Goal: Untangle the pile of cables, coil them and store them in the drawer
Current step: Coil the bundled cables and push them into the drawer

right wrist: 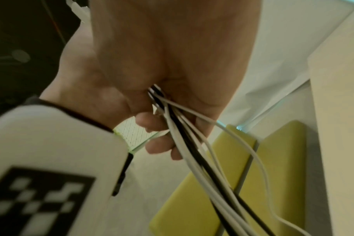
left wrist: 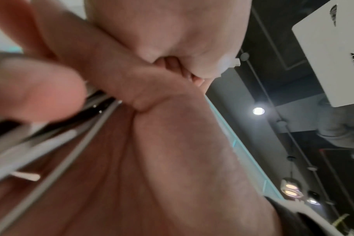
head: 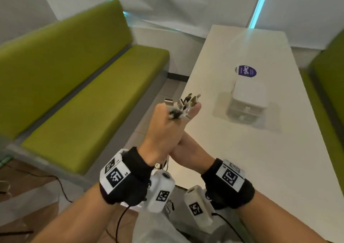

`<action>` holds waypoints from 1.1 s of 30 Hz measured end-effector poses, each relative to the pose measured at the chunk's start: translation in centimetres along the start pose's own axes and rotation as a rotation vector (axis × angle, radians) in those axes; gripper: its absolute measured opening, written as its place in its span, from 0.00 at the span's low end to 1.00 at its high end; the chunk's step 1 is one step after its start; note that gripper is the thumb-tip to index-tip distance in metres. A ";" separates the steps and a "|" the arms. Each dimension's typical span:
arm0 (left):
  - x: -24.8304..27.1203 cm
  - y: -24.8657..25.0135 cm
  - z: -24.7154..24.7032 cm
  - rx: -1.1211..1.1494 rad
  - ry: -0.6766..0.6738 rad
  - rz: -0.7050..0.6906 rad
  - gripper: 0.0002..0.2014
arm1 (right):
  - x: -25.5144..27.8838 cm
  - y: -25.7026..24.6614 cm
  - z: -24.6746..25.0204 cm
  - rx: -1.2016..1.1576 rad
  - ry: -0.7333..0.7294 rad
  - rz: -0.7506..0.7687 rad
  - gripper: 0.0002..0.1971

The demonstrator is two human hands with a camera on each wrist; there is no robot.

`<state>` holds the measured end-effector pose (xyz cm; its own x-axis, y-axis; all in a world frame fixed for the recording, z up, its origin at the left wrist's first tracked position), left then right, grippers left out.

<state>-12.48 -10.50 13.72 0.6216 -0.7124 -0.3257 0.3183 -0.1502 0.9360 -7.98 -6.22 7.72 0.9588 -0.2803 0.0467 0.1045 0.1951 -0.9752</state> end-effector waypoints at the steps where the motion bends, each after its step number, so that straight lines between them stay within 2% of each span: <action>1: 0.8 0.1 -1.0 -0.001 -0.019 -0.005 0.28 | 1.3 0.5 0.3 -0.018 0.034 0.012 0.17; 7: 6.1 1.0 -5.3 -0.130 -0.174 -0.036 0.29 | 9.1 3.1 -0.7 -0.262 0.055 0.021 0.20; 10: 8.6 0.8 -5.9 -0.094 -0.176 0.015 0.27 | 11.6 4.0 -2.2 -0.487 -0.049 -0.062 0.12; 12: 9.6 0.9 -5.9 -0.040 -0.183 0.073 0.26 | 13.2 4.0 -2.5 -0.573 -0.163 -0.106 0.14; 15: 10.3 1.8 -6.2 -0.017 -0.203 0.062 0.27 | 14.8 3.2 -2.2 -0.464 -0.216 -0.117 0.22; 18: 10.4 2.8 -6.6 -0.021 -0.234 0.012 0.27 | 15.3 2.0 -1.1 -0.286 -0.090 -0.090 0.29; 21: 10.1 3.1 -7.1 0.036 -0.264 0.051 0.28 | 15.8 1.4 0.0 -0.191 -0.034 -0.079 0.32; 24: 9.7 3.0 -7.8 0.107 -0.261 0.073 0.25 | 16.0 1.9 1.4 -0.136 0.066 -0.074 0.28; 27: 9.0 2.4 -8.9 0.037 -0.251 0.049 0.25 | 15.9 2.9 2.9 -0.057 0.156 -0.076 0.23; 31: 7.5 1.6 -10.9 0.021 -0.330 0.056 0.24 | 15.9 3.6 5.2 0.077 0.190 -0.126 0.14; 33: 7.0 1.2 -12.2 -0.057 -0.378 0.075 0.21 | 15.6 3.3 6.6 0.115 0.266 -0.098 0.12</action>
<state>1.00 -7.27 10.92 0.3402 -0.9240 -0.1748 0.3281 -0.0576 0.9429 9.10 -3.74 6.64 0.8412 -0.5367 0.0667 0.2372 0.2552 -0.9373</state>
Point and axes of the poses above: each hand's wrist, its own x-axis away from the middle knuckle, its own z-axis out of the back of the hand, y = z × x, the point moved 3 cm from there along -x, towards the middle knuckle
